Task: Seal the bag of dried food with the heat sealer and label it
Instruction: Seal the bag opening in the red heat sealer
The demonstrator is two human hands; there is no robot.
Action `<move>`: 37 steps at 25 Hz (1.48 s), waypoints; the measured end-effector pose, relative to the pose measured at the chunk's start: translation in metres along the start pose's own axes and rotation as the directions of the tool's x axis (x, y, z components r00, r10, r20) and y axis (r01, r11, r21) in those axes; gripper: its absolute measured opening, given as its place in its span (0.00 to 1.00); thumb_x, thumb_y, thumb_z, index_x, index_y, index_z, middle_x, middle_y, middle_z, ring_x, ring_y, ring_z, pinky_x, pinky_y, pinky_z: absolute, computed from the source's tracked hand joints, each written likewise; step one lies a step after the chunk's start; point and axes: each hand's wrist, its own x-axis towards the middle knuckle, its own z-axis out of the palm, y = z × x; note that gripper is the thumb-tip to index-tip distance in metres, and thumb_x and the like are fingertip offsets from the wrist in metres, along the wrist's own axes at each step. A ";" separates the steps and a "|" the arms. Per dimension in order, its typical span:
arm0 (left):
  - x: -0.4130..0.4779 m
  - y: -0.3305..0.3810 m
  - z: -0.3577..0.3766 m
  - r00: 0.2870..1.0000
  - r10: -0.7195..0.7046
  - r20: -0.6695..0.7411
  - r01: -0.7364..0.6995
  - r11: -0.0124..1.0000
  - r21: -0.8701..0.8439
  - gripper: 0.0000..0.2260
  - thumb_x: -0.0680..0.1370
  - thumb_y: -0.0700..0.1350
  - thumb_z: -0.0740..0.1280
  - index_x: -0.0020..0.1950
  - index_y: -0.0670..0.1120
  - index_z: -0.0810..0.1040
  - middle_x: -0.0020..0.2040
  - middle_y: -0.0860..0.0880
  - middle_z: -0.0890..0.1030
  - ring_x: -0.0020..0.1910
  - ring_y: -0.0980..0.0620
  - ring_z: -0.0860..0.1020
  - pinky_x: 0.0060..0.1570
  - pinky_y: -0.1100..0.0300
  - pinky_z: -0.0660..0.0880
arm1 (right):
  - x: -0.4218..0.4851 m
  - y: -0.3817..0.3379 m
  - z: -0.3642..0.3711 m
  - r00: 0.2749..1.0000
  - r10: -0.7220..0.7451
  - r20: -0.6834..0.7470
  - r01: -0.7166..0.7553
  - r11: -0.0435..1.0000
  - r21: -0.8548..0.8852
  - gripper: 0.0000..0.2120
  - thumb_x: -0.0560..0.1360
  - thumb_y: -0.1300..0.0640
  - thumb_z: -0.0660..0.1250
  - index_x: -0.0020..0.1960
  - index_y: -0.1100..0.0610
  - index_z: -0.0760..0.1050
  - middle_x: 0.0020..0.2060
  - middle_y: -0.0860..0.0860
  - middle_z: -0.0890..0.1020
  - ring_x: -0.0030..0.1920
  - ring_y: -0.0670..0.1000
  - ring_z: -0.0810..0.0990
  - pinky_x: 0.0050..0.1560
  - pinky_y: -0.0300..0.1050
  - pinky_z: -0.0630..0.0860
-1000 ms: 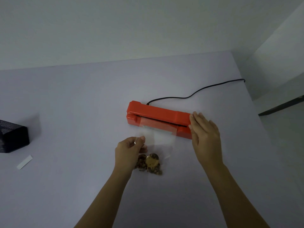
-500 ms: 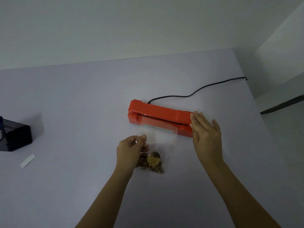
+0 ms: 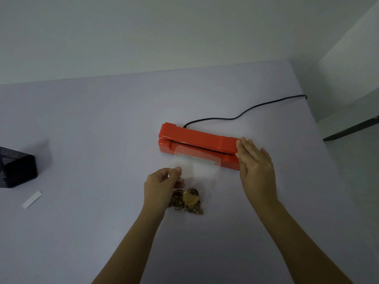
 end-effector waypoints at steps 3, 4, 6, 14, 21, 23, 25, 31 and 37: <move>0.000 0.000 0.001 1.000 0.000 0.008 0.000 1.000 0.004 0.09 0.75 0.47 0.68 0.42 0.41 0.81 0.33 0.47 0.83 0.33 0.51 0.83 0.36 0.62 0.77 | 0.000 0.001 0.000 1.000 -0.002 0.002 0.002 1.000 -0.002 0.16 0.74 0.63 0.63 0.61 0.63 0.75 0.61 0.59 0.77 0.63 0.58 0.75 0.64 0.56 0.64; 0.000 0.000 0.001 1.000 0.000 0.008 0.000 1.000 -0.002 0.09 0.75 0.46 0.68 0.42 0.41 0.81 0.33 0.47 0.83 0.33 0.51 0.83 0.36 0.62 0.77 | -0.001 0.002 0.000 1.000 -0.003 0.003 0.003 1.000 -0.002 0.16 0.74 0.63 0.63 0.61 0.63 0.75 0.61 0.59 0.77 0.63 0.58 0.75 0.64 0.55 0.64; 0.000 0.000 0.000 1.000 0.000 0.004 0.000 1.000 -0.011 0.09 0.75 0.46 0.68 0.42 0.41 0.82 0.32 0.48 0.83 0.33 0.51 0.83 0.37 0.61 0.77 | -0.001 0.001 0.001 1.000 -0.001 0.000 0.001 1.000 0.004 0.16 0.74 0.63 0.63 0.61 0.63 0.75 0.61 0.59 0.77 0.62 0.58 0.75 0.64 0.55 0.64; 0.001 -0.002 0.000 1.000 0.014 0.011 -0.014 1.000 -0.014 0.09 0.75 0.47 0.68 0.42 0.42 0.82 0.33 0.47 0.83 0.35 0.49 0.83 0.41 0.57 0.79 | -0.001 0.000 0.002 1.000 0.012 -0.001 -0.012 1.000 0.029 0.16 0.74 0.63 0.63 0.61 0.64 0.75 0.61 0.60 0.77 0.63 0.58 0.75 0.65 0.55 0.64; 0.002 -0.003 -0.001 1.000 0.019 0.010 -0.019 1.000 -0.005 0.09 0.75 0.47 0.68 0.43 0.41 0.82 0.34 0.46 0.83 0.35 0.49 0.83 0.43 0.56 0.80 | -0.001 0.000 0.001 1.000 0.013 0.003 -0.013 0.999 0.031 0.16 0.75 0.63 0.62 0.62 0.63 0.75 0.62 0.59 0.77 0.63 0.58 0.75 0.65 0.54 0.64; 0.002 -0.003 -0.001 1.000 0.021 0.010 -0.021 1.000 0.000 0.09 0.75 0.47 0.68 0.42 0.41 0.82 0.34 0.47 0.83 0.35 0.49 0.83 0.44 0.55 0.80 | -0.001 0.001 0.001 1.000 0.014 0.003 -0.014 0.999 0.029 0.16 0.75 0.63 0.63 0.62 0.63 0.75 0.62 0.59 0.77 0.63 0.58 0.75 0.65 0.54 0.63; 0.002 -0.003 0.000 1.000 0.023 0.009 -0.023 1.000 0.005 0.09 0.75 0.47 0.68 0.42 0.42 0.82 0.33 0.47 0.83 0.35 0.49 0.83 0.44 0.55 0.80 | -0.001 0.000 0.002 1.000 0.010 -0.001 -0.010 0.999 0.031 0.16 0.74 0.63 0.63 0.62 0.63 0.75 0.62 0.59 0.77 0.63 0.58 0.75 0.66 0.54 0.62; 0.003 -0.002 -0.001 1.000 0.020 0.010 -0.020 1.000 -0.002 0.09 0.75 0.46 0.68 0.41 0.42 0.82 0.32 0.49 0.83 0.34 0.49 0.83 0.42 0.55 0.79 | -0.002 0.000 0.003 1.000 0.023 -0.001 -0.023 0.998 0.051 0.16 0.77 0.59 0.61 0.62 0.62 0.75 0.62 0.58 0.77 0.64 0.57 0.74 0.66 0.53 0.63; 0.003 -0.002 -0.001 1.000 0.013 0.017 -0.013 1.000 0.003 0.09 0.75 0.46 0.68 0.43 0.41 0.81 0.33 0.48 0.82 0.35 0.48 0.83 0.42 0.56 0.79 | 0.003 0.001 -0.005 0.999 -0.001 0.037 -0.002 0.997 0.076 0.16 0.77 0.58 0.59 0.61 0.63 0.75 0.62 0.59 0.77 0.63 0.58 0.75 0.66 0.54 0.63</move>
